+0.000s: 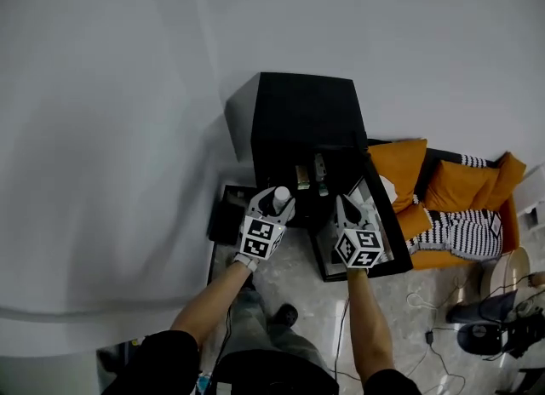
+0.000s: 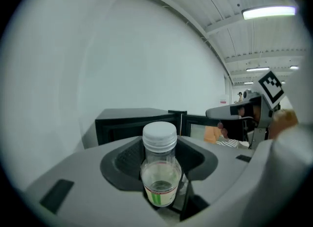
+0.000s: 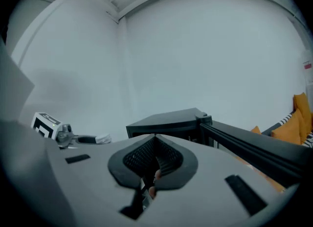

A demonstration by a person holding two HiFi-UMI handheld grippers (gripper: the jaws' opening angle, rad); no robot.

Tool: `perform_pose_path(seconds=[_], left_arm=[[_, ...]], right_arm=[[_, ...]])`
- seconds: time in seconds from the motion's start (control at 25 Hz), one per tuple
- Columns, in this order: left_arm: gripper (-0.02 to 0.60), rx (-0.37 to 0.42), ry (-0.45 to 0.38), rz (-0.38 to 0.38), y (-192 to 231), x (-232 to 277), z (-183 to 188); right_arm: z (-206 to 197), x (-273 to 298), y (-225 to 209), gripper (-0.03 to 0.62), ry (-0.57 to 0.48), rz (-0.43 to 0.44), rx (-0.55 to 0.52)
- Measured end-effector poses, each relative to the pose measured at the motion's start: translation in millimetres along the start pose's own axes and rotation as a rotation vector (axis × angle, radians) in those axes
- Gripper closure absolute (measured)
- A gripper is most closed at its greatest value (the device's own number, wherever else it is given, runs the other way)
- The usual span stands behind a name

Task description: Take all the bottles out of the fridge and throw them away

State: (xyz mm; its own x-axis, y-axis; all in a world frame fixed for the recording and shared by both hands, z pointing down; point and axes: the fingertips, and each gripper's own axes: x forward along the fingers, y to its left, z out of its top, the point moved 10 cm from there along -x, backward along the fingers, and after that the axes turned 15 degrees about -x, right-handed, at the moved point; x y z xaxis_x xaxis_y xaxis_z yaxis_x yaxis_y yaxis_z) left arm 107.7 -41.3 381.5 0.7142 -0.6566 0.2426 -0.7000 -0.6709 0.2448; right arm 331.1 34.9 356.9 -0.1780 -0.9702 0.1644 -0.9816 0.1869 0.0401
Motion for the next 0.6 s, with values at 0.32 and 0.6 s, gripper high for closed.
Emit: perform_pose_path(seconds=[0.32,0.6], left_arm=[[0.381,0.022,-0.059,0.039,-0.6,-62.5,22.7],[0.380,0.012,-0.084,0.120,35.9,-113.8,31.8]], right_arm=[[17.1,-12.2,28.2,0.592,-0.024,0.068,-0.049],[31.9,15.1,79.9,0.592,-0.030,0.174,-0.077]])
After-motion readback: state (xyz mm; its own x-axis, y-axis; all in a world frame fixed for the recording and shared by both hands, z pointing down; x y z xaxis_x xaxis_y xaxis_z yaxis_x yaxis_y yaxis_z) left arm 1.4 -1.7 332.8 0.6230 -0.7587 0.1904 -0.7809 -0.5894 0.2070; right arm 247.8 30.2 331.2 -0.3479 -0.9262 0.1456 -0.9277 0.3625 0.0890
